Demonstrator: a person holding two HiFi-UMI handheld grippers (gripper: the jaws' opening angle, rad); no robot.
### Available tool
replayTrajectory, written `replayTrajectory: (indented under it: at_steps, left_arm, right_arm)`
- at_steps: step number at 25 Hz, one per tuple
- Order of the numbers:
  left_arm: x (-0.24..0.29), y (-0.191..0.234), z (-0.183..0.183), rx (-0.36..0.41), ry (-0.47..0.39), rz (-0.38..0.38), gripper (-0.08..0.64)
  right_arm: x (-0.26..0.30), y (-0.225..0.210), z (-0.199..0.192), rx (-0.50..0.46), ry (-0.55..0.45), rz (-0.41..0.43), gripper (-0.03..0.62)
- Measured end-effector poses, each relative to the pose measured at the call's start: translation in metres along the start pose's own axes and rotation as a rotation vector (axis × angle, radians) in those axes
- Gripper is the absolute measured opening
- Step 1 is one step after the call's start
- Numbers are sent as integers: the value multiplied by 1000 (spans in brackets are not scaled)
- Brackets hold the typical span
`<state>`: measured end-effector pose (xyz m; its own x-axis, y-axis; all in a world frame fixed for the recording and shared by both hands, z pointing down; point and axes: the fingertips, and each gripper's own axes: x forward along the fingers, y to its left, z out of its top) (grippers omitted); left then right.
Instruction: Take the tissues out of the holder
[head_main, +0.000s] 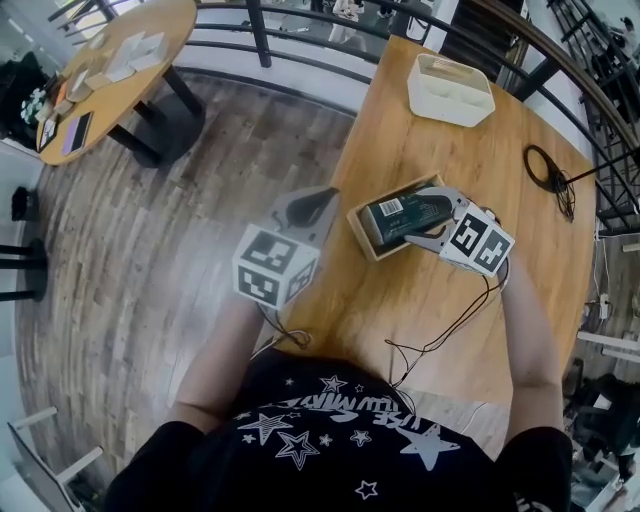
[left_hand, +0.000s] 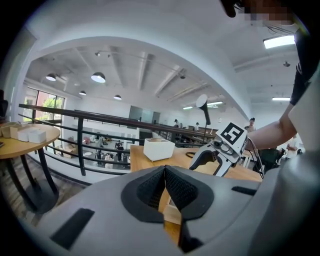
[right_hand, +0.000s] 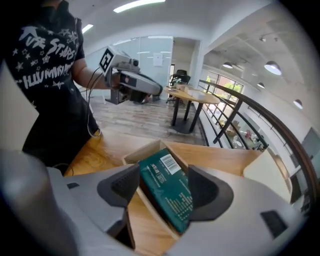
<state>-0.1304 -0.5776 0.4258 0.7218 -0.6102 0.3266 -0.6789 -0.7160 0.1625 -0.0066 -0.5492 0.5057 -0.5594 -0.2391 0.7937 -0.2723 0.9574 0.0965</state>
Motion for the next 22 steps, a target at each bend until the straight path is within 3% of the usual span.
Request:
replayTrajectory:
  at_steps: [7, 17, 22]
  left_arm:
    - [5, 11, -9, -25, 15, 23, 14]
    - [11, 28, -21, -65, 26, 51, 12]
    - [16, 30, -26, -80, 32, 50, 14]
  right_arm:
    - [16, 2, -23, -233, 202, 112, 291]
    - [38, -11, -42, -469, 378, 162, 295]
    - [44, -13, -46, -461, 420, 211, 302]
